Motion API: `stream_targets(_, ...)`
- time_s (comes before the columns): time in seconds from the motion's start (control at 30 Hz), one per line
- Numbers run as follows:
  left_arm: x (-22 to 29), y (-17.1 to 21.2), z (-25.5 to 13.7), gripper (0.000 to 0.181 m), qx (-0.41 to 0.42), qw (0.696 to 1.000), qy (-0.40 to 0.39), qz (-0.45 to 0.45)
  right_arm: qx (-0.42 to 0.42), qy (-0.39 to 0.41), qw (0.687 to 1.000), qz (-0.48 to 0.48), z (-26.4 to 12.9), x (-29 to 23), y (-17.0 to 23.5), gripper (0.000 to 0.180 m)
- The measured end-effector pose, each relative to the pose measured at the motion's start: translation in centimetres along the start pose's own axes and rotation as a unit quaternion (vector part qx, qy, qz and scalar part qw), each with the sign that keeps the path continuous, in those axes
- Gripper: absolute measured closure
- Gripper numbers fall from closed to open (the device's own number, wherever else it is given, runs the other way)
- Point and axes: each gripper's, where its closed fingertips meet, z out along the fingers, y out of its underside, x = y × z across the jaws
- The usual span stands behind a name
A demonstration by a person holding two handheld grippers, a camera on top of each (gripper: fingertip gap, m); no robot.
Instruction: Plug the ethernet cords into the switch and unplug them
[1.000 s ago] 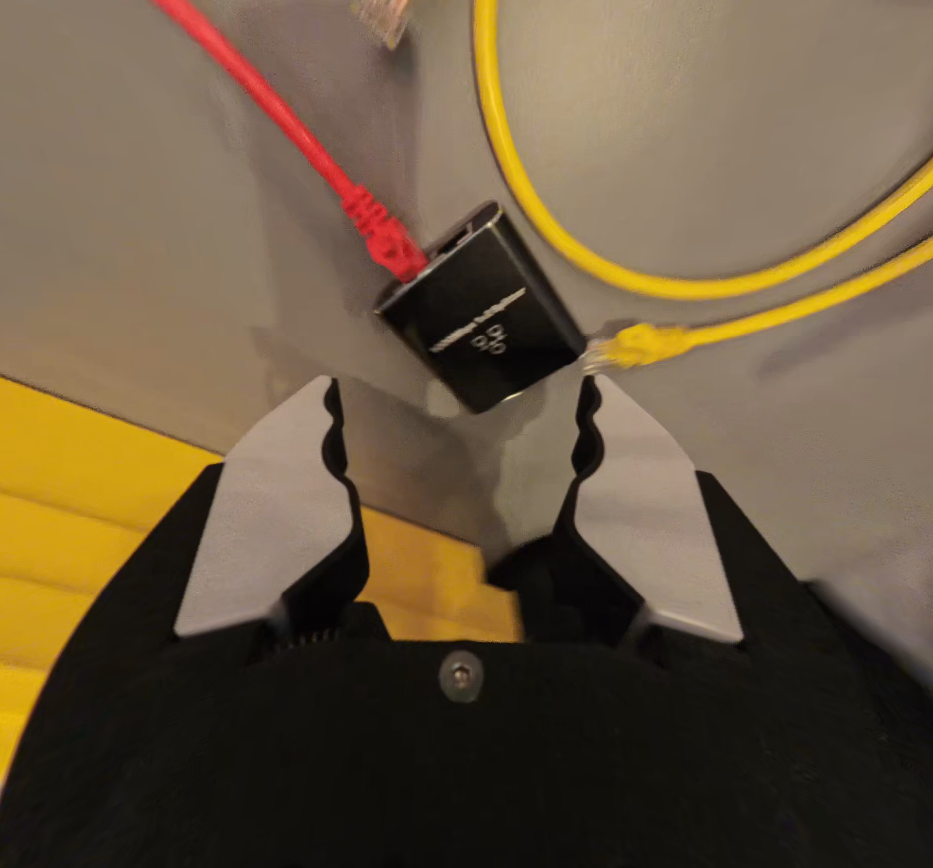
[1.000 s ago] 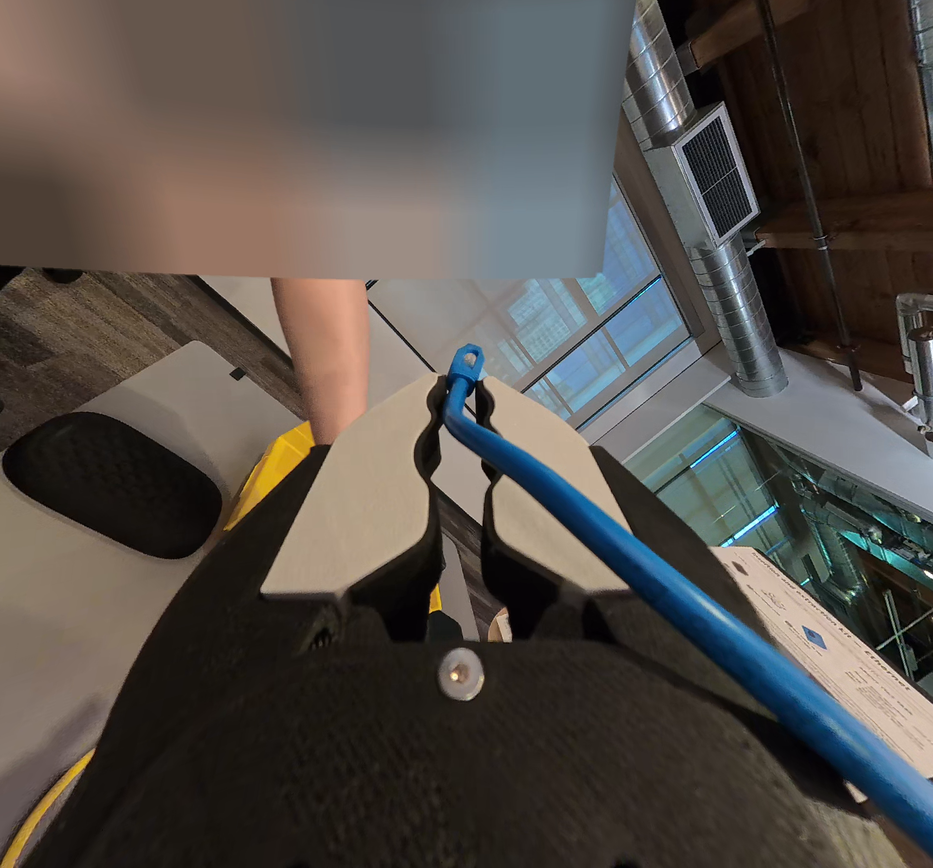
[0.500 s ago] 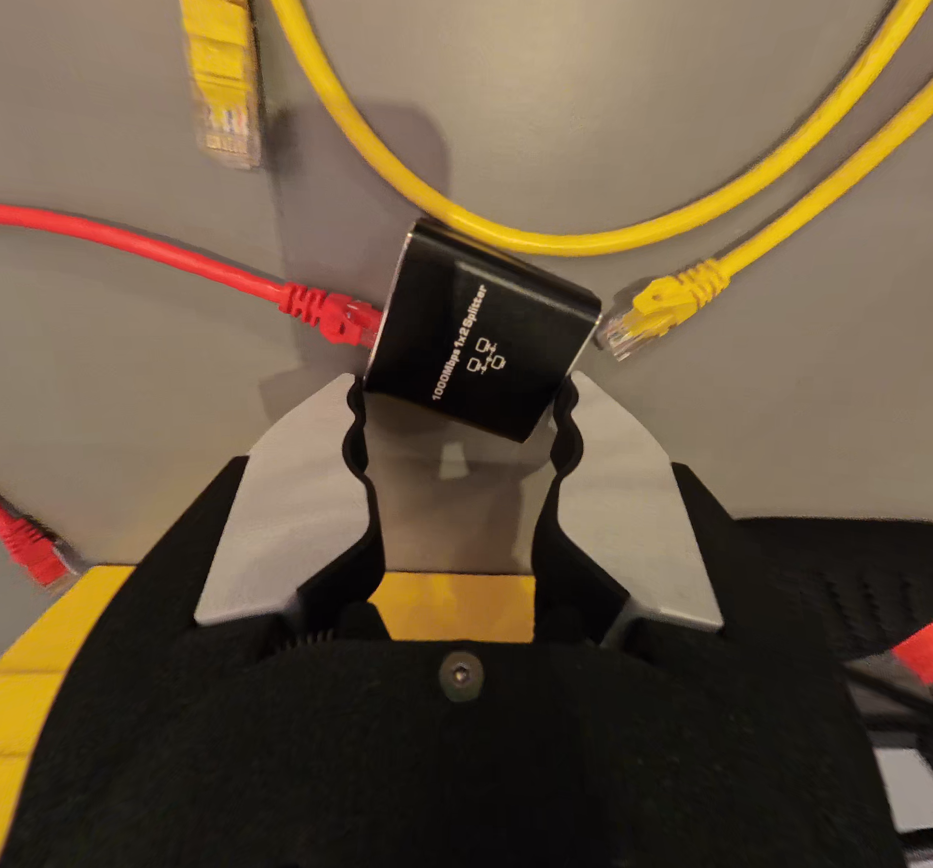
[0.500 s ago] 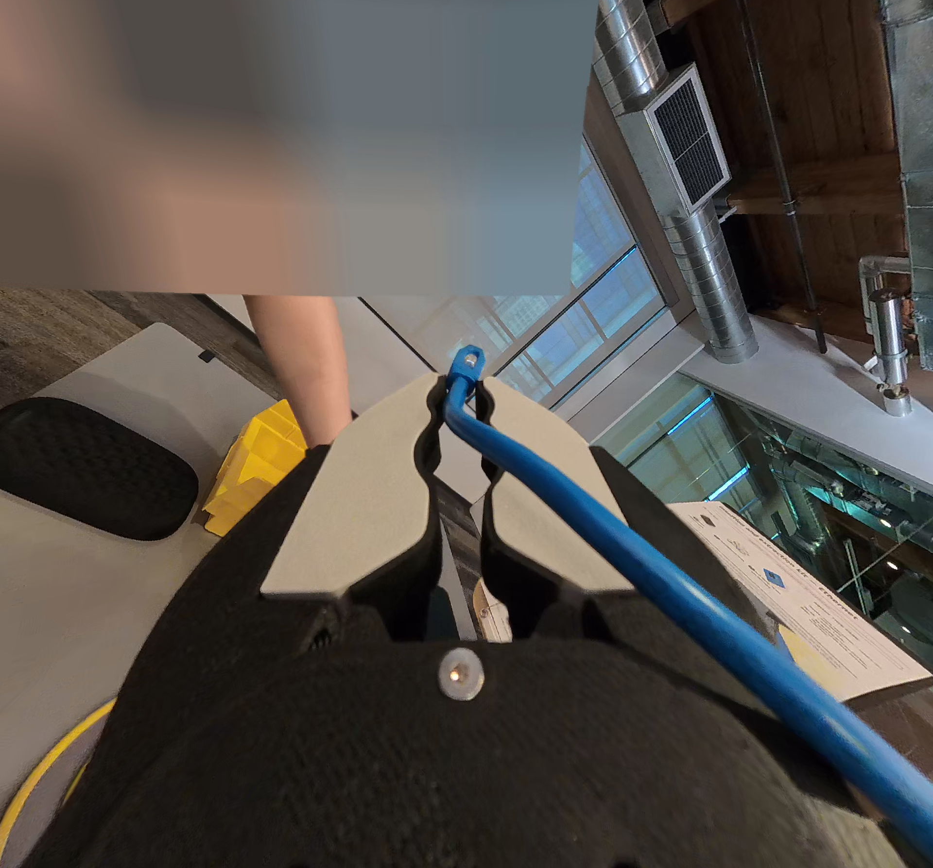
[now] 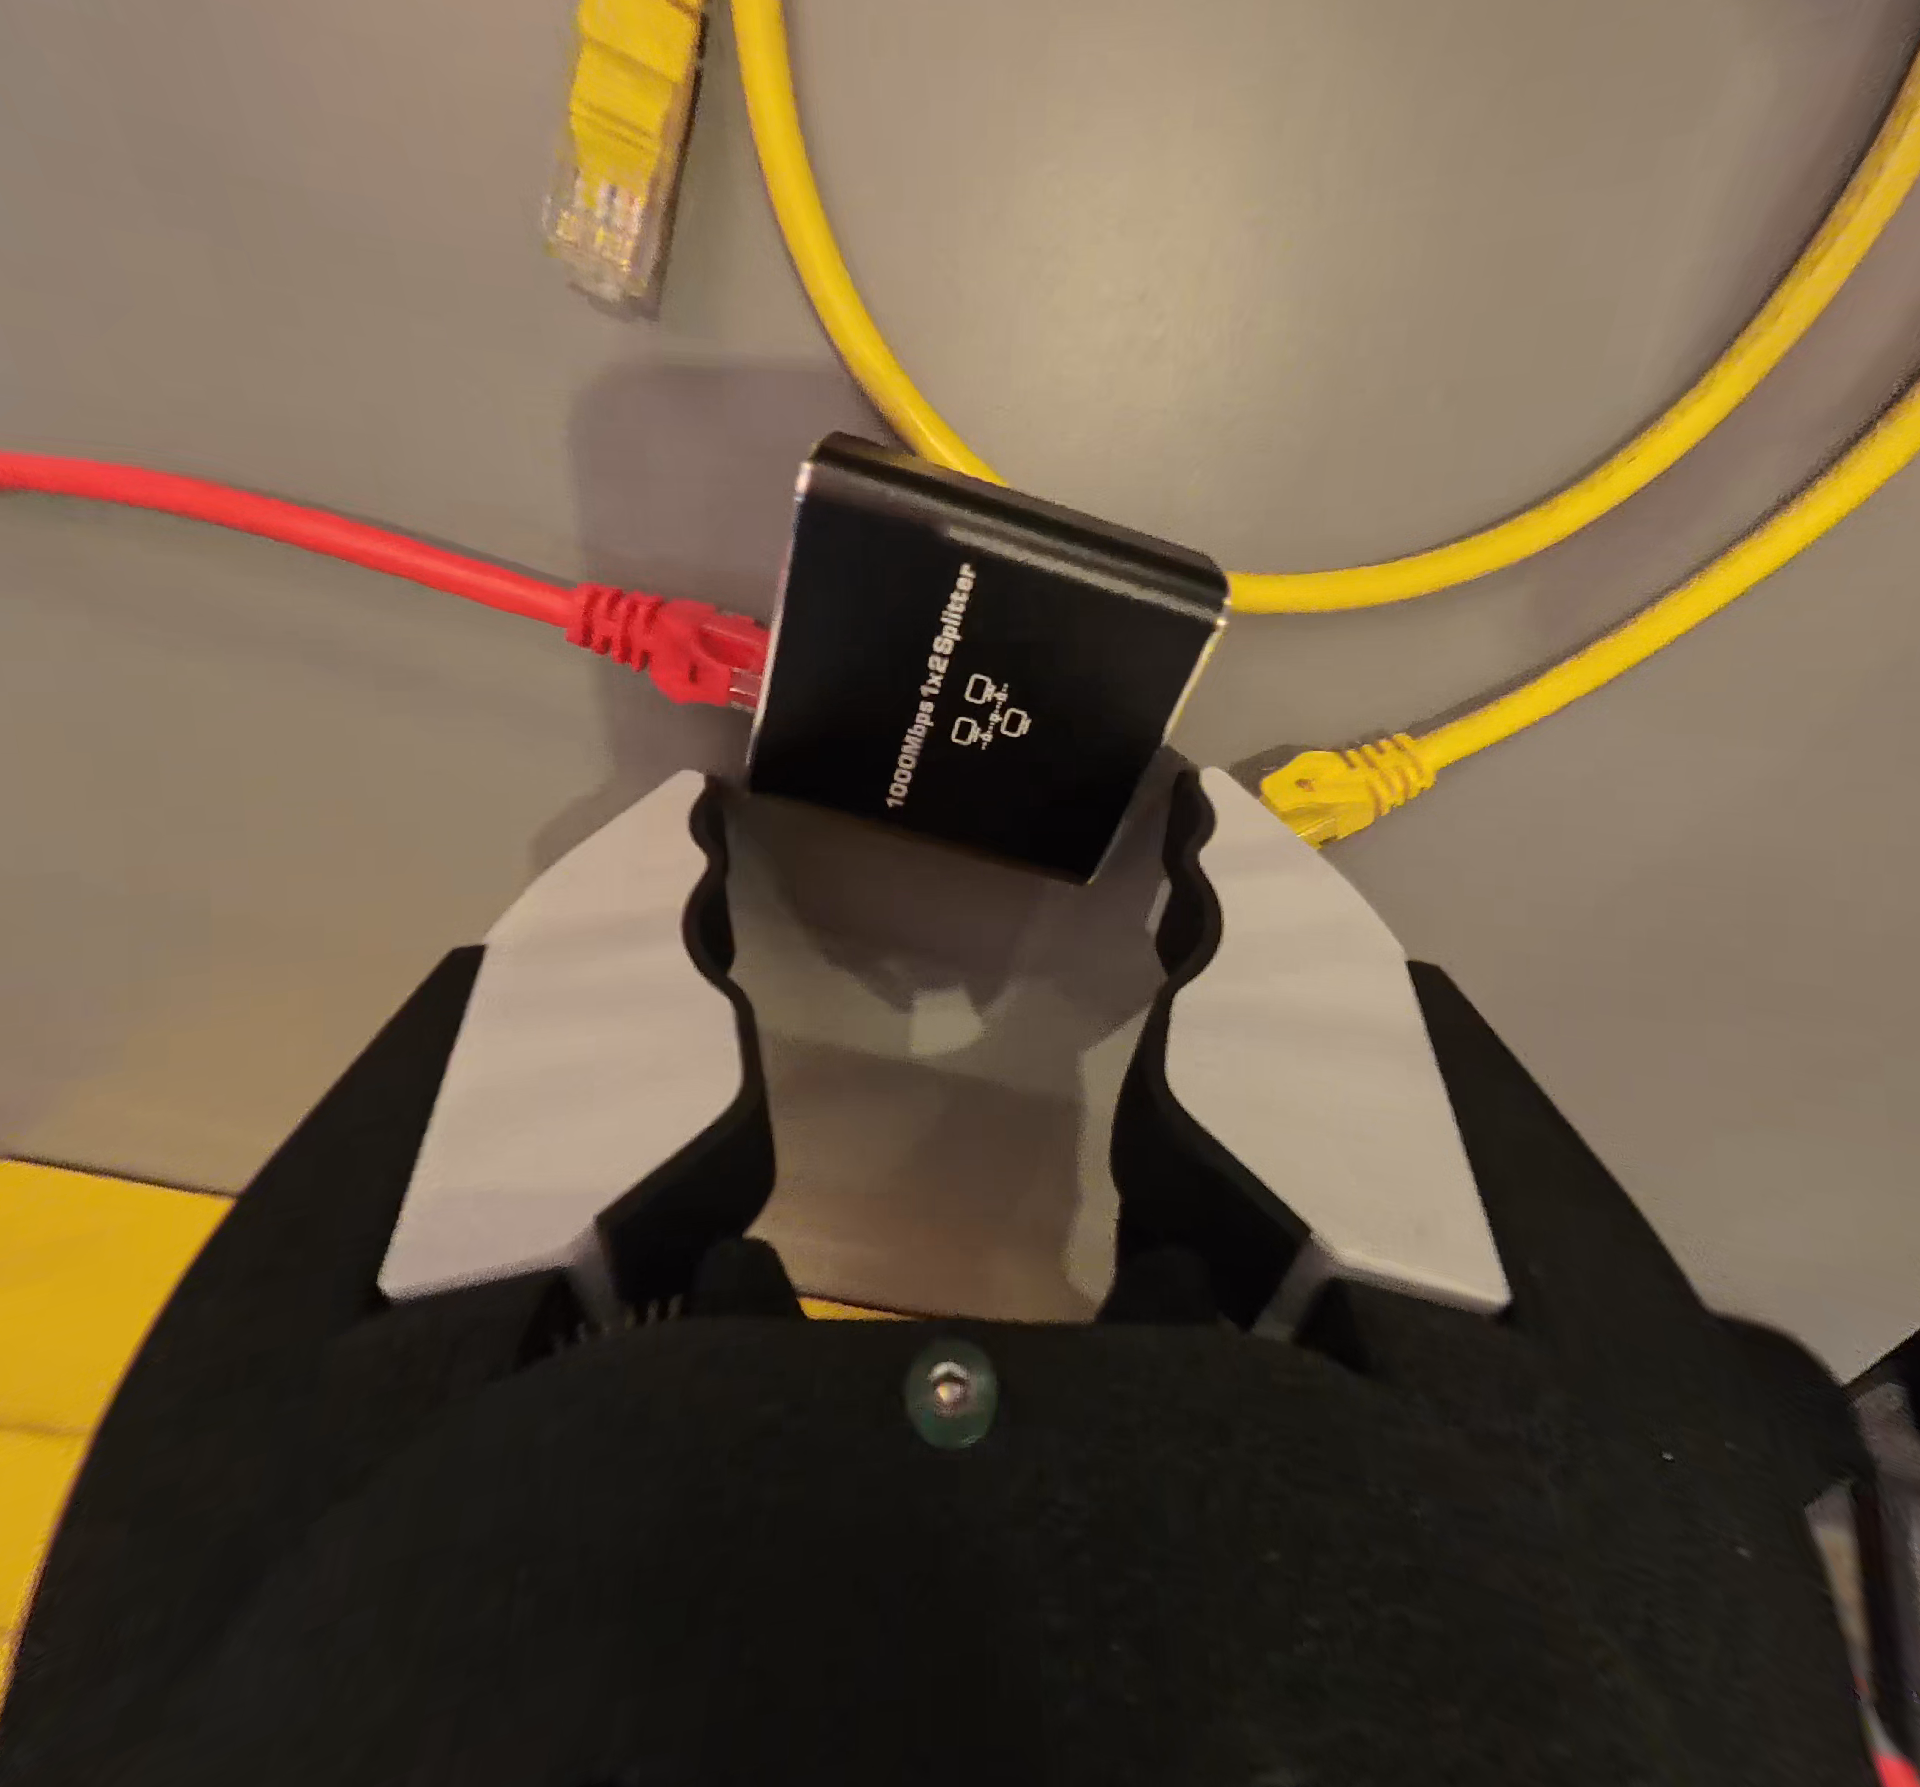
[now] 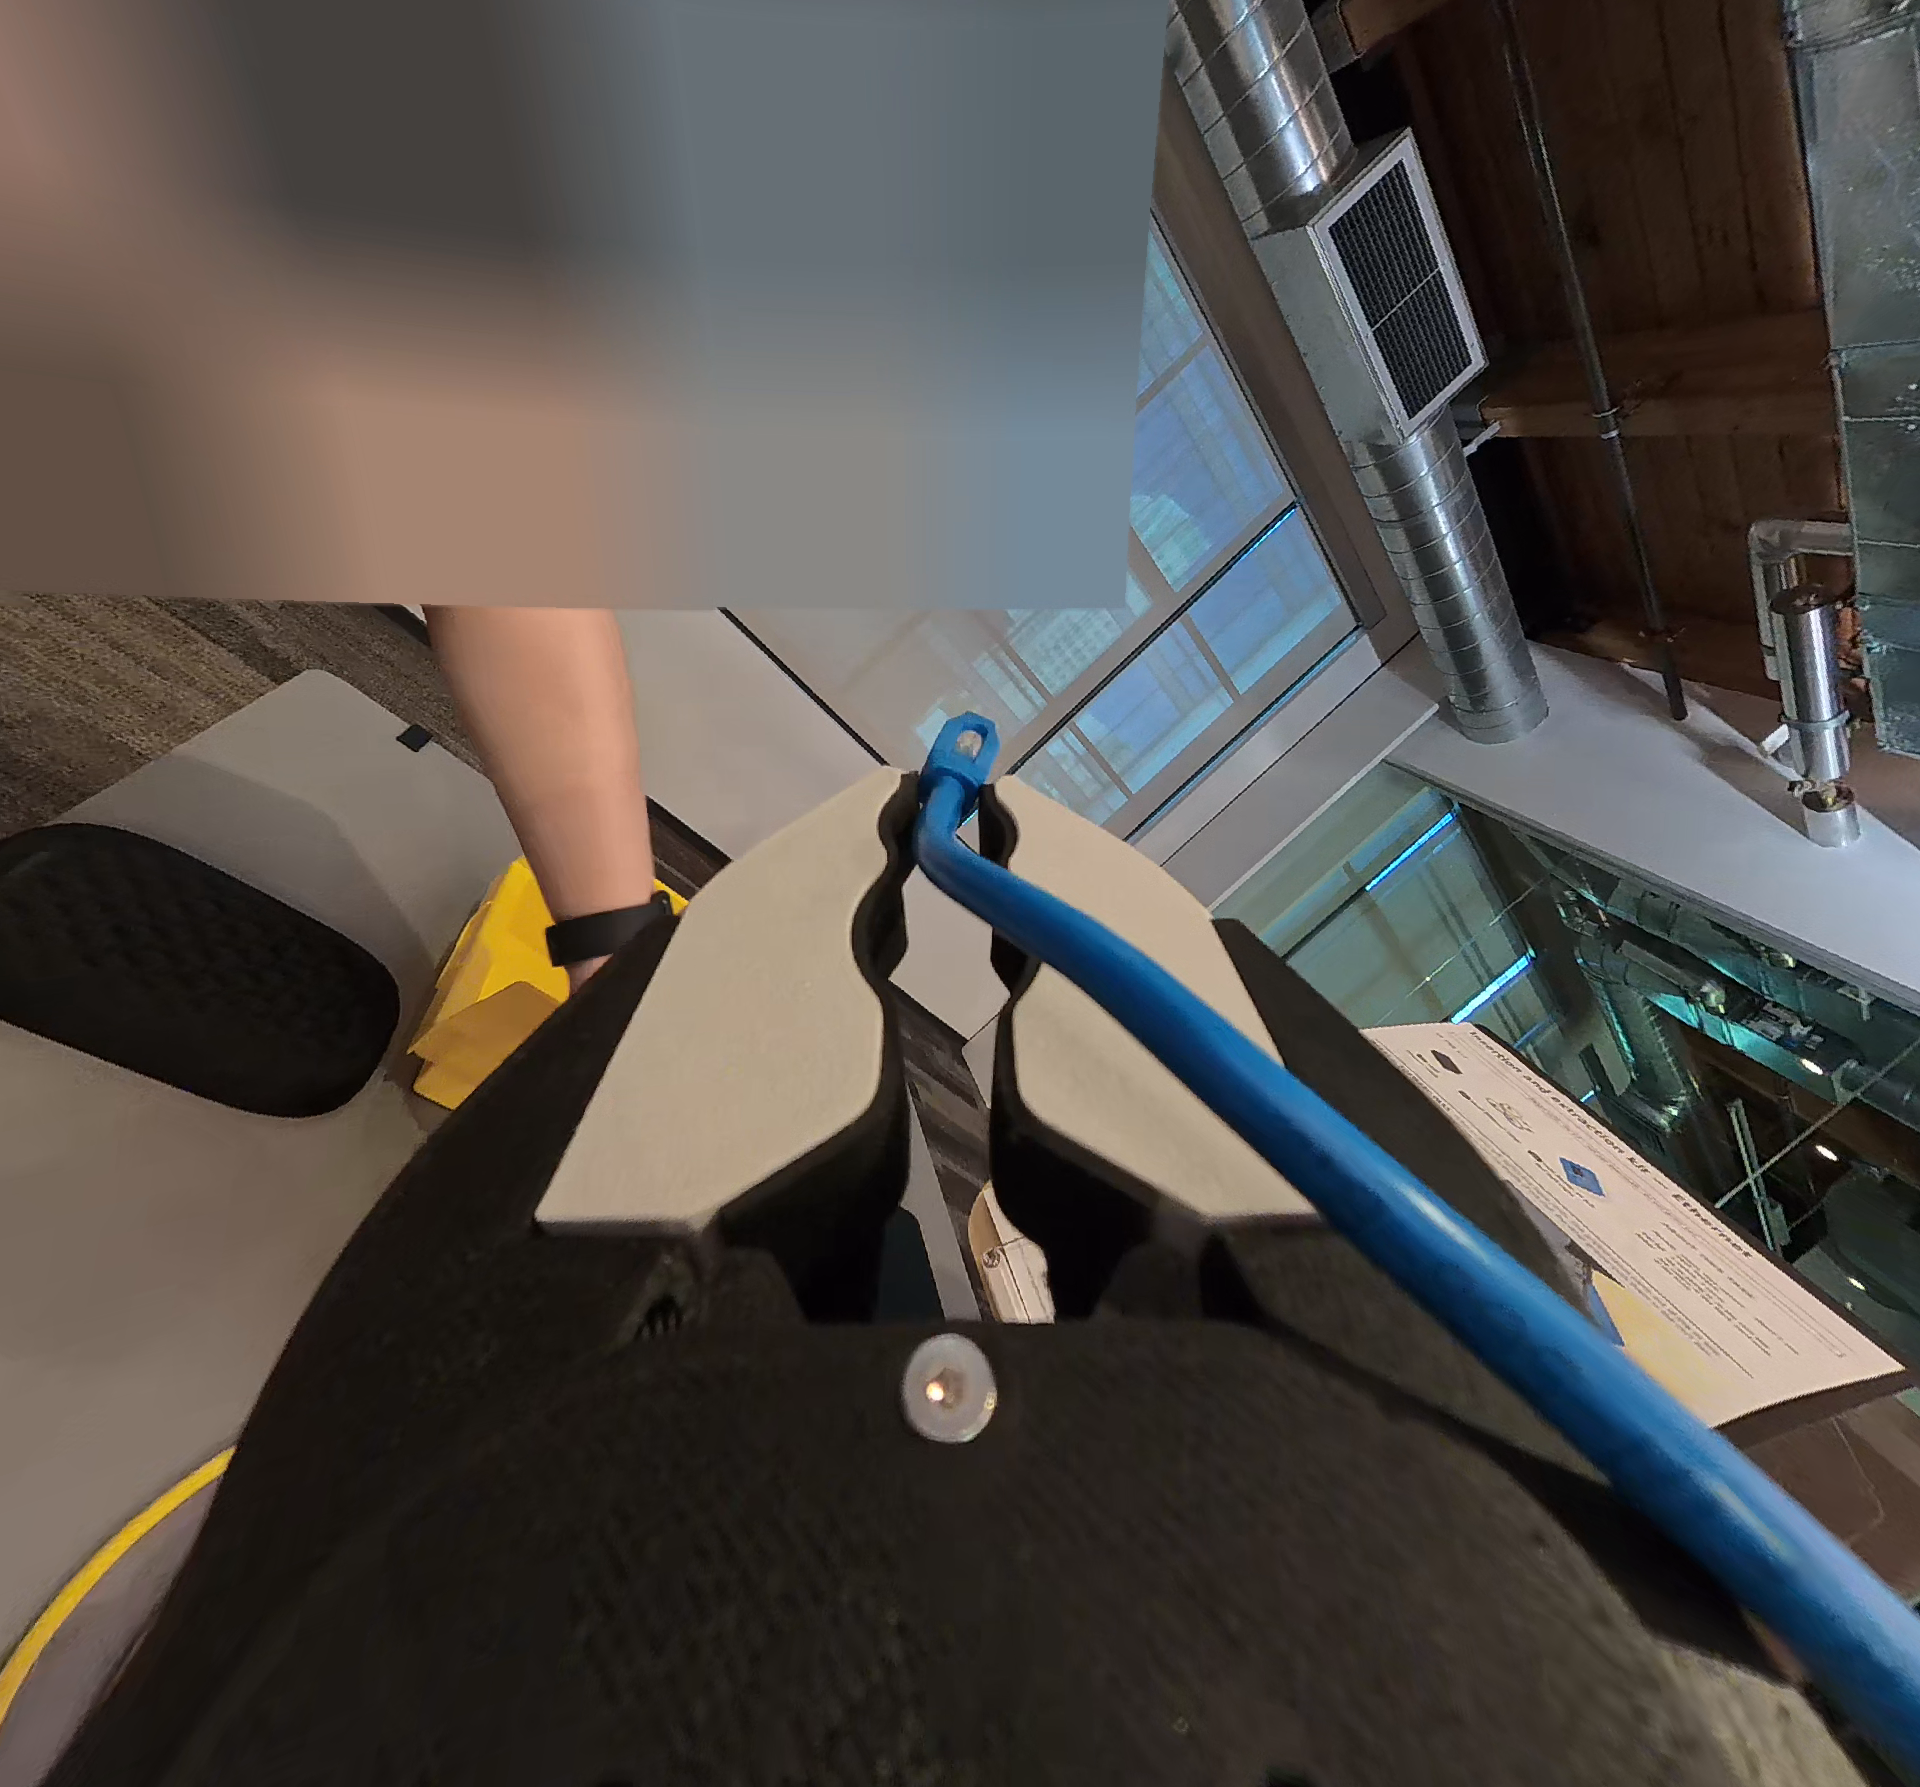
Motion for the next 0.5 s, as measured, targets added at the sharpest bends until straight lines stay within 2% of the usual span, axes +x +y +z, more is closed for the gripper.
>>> stream_targets(0.27, -0.51, -0.71, -0.74, 0.108, 0.028, 0.993, 0.005, 0.117, 0.002, 0.001, 1.000, 0.001, -0.13, 0.09, -0.11, 0.168)
stream_targets(0.37, -0.19, 0.03, -0.06, 0.109, 0.005, 0.988, 0.008, 0.157, 0.002, 0.003, 1.000, 0.005, -0.19, 0.23, 0.07, 0.168)
stream_targets(0.5, -0.20, -0.31, 0.06, 0.108, 0.010, 0.987, 0.015, 0.160, -0.001, 0.002, 1.000, 0.007, -0.10, 0.25, 0.29, 0.168)
